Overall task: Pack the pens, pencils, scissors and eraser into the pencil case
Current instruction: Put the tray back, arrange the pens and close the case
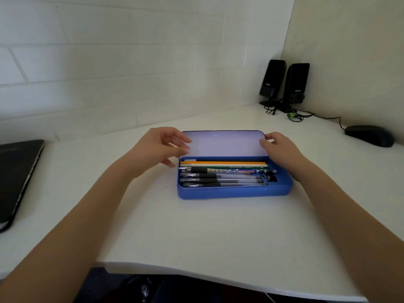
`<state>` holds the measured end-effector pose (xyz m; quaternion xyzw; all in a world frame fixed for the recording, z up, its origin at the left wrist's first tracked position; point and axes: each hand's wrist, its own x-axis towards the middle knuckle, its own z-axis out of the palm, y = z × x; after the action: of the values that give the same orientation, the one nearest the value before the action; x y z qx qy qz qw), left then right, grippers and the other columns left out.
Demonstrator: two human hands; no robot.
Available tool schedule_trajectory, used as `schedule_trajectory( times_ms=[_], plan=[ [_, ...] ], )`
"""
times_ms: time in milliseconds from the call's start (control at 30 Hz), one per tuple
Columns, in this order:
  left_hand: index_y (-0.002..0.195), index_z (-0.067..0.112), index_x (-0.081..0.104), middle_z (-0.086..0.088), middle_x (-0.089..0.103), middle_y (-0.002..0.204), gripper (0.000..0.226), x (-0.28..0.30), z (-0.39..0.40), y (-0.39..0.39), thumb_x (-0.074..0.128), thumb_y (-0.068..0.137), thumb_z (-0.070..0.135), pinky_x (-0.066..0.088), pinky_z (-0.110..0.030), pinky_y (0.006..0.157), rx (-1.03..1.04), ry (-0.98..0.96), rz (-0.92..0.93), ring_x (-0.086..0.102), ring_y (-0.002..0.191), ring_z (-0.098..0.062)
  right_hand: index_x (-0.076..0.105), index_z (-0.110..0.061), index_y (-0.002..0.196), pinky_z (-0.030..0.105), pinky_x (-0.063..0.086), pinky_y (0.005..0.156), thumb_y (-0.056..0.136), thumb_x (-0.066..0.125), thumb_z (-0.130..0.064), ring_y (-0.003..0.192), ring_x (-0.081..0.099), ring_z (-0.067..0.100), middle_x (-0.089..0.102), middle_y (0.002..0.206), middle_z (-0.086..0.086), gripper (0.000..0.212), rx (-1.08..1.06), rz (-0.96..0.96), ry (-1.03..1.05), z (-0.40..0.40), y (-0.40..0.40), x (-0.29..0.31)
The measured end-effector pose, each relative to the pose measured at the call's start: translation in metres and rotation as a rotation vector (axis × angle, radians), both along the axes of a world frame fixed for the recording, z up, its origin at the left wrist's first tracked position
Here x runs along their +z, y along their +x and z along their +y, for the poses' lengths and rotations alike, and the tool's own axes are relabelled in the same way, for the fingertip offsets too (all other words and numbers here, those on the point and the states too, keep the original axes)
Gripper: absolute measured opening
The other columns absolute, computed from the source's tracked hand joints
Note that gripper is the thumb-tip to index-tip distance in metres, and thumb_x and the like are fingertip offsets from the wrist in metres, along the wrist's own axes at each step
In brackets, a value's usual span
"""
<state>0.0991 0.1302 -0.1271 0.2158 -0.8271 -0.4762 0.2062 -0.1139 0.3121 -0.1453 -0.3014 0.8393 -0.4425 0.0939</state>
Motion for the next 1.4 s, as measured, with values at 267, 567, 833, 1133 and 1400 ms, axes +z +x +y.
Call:
schedule_trajectory(
  times_ms=[267,567,833,1133,1400],
  plan=[
    [0.081,0.016,0.069,0.001,0.066,0.07,0.003,-0.005,-0.012,0.005,0.072,0.079,0.017,0.053,-0.017,0.054,-0.031,0.287,-0.264,0.063,0.055,-0.005,0.045,-0.011,0.13,0.021,0.034,0.055,0.097,0.041,-0.03,0.086,0.05,0.019,0.053,0.099,0.005,0.038,-0.016,0.048,0.017,-0.002,0.0,-0.004],
    [0.074,0.011,0.071,0.001,0.071,0.07,0.01,-0.002,-0.026,0.013,0.077,0.071,0.018,0.056,-0.018,0.062,-0.019,0.256,-0.267,0.066,0.062,-0.006,0.034,-0.006,0.134,0.025,0.04,0.056,0.09,0.047,-0.016,0.086,0.051,0.023,0.052,0.102,0.012,0.046,-0.04,-0.01,0.106,-0.009,0.01,-0.006],
    [0.099,0.03,0.072,0.005,0.04,0.063,0.036,0.009,-0.022,0.019,0.081,0.064,0.033,0.034,-0.014,0.045,-0.11,0.112,-0.337,0.037,0.051,-0.007,0.059,-0.017,0.095,0.02,0.04,0.063,0.081,0.069,-0.024,0.076,0.055,0.009,0.059,0.087,-0.001,0.019,0.011,0.296,-0.169,0.008,0.035,0.043],
    [0.104,0.03,0.069,0.007,0.035,0.053,0.038,0.007,-0.02,0.018,0.073,0.067,0.024,0.03,-0.017,0.045,-0.233,0.151,-0.378,0.035,0.049,-0.009,0.072,-0.016,0.075,0.009,0.032,0.047,0.078,0.073,-0.013,0.049,0.039,0.006,0.052,0.056,-0.006,0.004,0.608,0.246,0.066,-0.009,0.089,0.027],
    [0.105,0.032,0.068,0.008,0.037,0.055,0.037,0.008,-0.019,0.017,0.072,0.068,0.027,0.032,-0.019,0.05,-0.253,0.103,-0.364,0.036,0.052,-0.008,0.072,-0.011,0.078,0.008,0.034,0.043,0.079,0.073,-0.014,0.043,0.044,0.002,0.05,0.051,-0.011,0.003,0.548,0.259,0.075,-0.008,0.086,0.027]
  ],
)
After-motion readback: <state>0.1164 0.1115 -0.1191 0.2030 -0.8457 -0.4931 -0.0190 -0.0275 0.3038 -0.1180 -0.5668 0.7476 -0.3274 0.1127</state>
